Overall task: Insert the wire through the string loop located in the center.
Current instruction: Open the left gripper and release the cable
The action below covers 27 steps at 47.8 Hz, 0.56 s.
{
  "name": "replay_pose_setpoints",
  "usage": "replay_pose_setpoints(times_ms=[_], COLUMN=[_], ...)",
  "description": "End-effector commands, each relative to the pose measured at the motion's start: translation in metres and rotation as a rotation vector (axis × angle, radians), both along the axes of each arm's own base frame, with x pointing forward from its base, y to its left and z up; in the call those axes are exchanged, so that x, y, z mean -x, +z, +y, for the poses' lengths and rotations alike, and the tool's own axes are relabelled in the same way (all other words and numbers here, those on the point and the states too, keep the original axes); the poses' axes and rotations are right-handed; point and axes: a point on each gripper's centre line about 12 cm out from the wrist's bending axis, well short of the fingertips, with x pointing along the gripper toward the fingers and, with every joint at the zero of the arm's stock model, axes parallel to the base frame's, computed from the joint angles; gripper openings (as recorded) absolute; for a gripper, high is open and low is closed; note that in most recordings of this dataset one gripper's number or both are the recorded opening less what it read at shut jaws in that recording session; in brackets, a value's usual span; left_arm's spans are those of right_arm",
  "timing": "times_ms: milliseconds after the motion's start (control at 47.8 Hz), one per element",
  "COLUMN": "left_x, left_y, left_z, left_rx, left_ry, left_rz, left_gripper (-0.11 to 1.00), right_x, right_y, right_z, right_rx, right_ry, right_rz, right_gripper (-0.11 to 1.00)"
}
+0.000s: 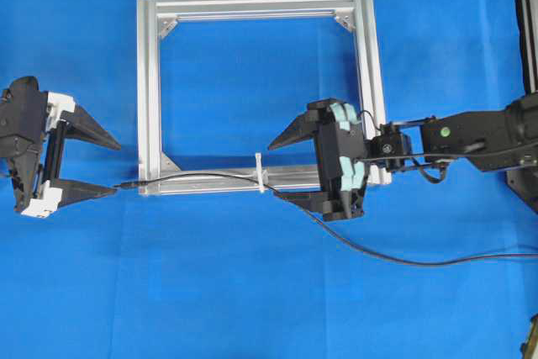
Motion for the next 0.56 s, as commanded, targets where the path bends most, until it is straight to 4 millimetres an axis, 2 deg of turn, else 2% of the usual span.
replay_pose_setpoints(times_ms=[0, 188, 544], left_x=[-0.008, -0.01, -0.006], left_y=[0.014, 0.027, 0.037], left_z=[0.0, 0.002, 0.014], left_rx=[0.002, 0.007, 0.002], left_ry=[0.002, 0.011, 0.058], left_rz=[-0.029, -0.06, -0.079], left_gripper=[0.9, 0.9, 0.9], right_x=[-0.001, 0.003, 0.012], right_y=[0.021, 0.034, 0.054], right_z=[0.001, 0.0, -0.001], right_rx=[-0.005, -0.003, 0.002], right_ry=[0.001, 0.001, 0.001], right_rz=[-0.05, -0.057, -0.063], right_gripper=[0.96, 0.96, 0.96])
